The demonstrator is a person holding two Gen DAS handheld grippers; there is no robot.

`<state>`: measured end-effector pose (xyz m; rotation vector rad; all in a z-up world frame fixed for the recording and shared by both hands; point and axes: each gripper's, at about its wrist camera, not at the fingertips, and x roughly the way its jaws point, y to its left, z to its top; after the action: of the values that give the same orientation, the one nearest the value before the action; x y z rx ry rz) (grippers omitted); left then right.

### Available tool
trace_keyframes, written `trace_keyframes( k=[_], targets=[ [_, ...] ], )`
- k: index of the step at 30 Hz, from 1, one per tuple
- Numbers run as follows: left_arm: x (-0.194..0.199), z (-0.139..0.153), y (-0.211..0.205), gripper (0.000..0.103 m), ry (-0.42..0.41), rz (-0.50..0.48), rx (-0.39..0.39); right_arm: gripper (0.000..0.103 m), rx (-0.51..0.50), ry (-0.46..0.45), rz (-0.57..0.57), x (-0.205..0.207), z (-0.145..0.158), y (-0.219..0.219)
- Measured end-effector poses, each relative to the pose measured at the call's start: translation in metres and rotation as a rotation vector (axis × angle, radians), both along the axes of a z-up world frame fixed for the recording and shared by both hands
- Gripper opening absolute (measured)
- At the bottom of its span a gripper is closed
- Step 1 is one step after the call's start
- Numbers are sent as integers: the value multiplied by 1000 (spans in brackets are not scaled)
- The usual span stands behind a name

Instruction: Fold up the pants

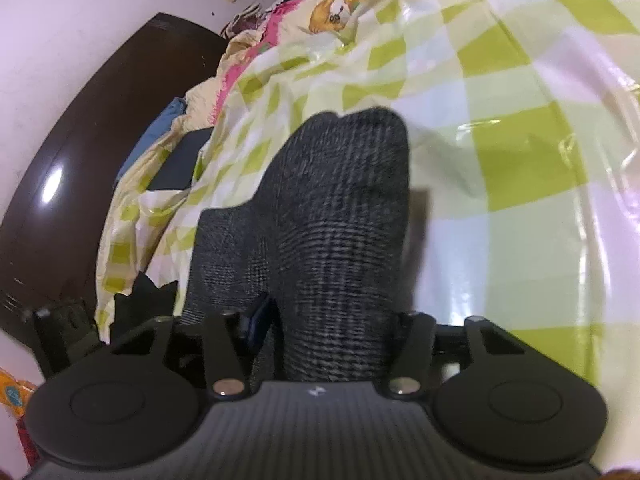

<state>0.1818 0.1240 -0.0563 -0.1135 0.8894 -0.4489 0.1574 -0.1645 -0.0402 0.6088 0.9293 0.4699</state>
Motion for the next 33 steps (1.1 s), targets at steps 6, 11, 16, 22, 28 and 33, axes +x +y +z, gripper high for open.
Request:
trace_keyframes(
  k=[6,11,16,22,28,33],
  targets=[
    [4,-12,10,103,21,-20,-66,50,-6,1,4,1,1,5],
    [-2,-1,2,103,-14,8,-99,38,61,-20,-10,-7,15,-8],
    [0,13,-21,103,-43,-31,-154,37,67,-42,-61,-12,28,-31],
    [21,26,-75,103,-78,-126,-187,37,67,-63,-153,-12,39,-84],
    [38,29,-148,103,-80,-227,-196,37,16,-83,-244,-16,49,-146],
    [45,28,-222,103,-79,-326,-169,37,-13,-58,-327,-19,49,-211]
  ],
)
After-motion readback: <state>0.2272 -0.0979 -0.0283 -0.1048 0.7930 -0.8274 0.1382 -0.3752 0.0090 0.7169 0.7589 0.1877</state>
